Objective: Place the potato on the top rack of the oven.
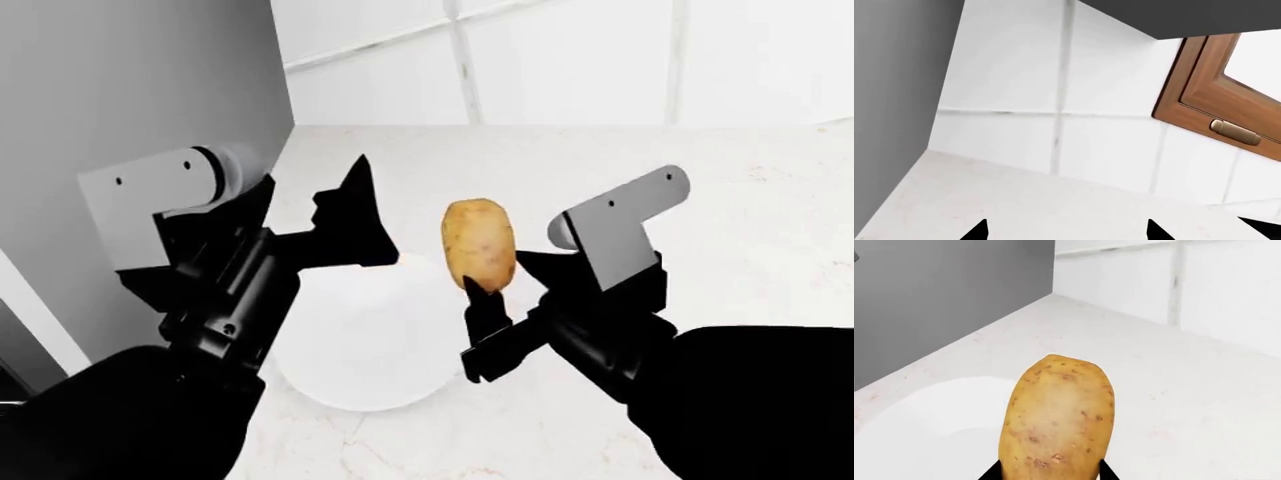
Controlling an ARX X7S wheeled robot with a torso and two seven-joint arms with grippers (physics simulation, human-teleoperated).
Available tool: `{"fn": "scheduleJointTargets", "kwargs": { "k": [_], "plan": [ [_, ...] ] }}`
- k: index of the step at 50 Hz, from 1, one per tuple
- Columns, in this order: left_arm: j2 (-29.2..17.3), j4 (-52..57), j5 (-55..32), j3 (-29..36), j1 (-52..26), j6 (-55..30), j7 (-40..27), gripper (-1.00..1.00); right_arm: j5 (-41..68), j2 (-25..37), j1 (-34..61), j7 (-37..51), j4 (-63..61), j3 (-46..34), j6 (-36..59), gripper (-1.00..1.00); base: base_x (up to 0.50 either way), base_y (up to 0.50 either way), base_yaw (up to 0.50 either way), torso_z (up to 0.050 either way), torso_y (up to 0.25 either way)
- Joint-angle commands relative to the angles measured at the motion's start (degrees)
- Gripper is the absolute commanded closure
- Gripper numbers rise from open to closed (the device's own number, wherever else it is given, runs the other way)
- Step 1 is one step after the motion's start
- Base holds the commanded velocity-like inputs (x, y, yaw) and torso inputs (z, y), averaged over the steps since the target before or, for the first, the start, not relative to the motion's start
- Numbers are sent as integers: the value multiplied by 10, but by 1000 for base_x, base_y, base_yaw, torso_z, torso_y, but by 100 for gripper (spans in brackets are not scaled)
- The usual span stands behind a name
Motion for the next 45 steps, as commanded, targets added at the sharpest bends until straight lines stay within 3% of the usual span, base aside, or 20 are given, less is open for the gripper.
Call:
{"fn": "scheduleJointTargets", "kwargs": {
  "k": [1, 15, 21, 45],
  "plan": [
    [-4, 14, 14, 8, 3, 7, 17, -100, -21, 28, -54, 53, -87, 54, -55, 100, 0, 0, 0, 0, 0],
    [-6, 44, 11, 14, 6, 11, 17, -100, -136, 31, -108, 70, -150, 74, -101, 100, 0, 0, 0, 0, 0],
    [-9, 57, 11, 15, 10, 13, 14, -100, -126, 39, -116, 90, -163, 80, -100, 100, -62, 0, 0, 0, 0],
    [-13, 75, 2, 19, 15, 21, 7, -100, -111, 53, -124, 124, -191, 84, -101, 100, -436, 0, 0, 0, 0]
  ]
}}
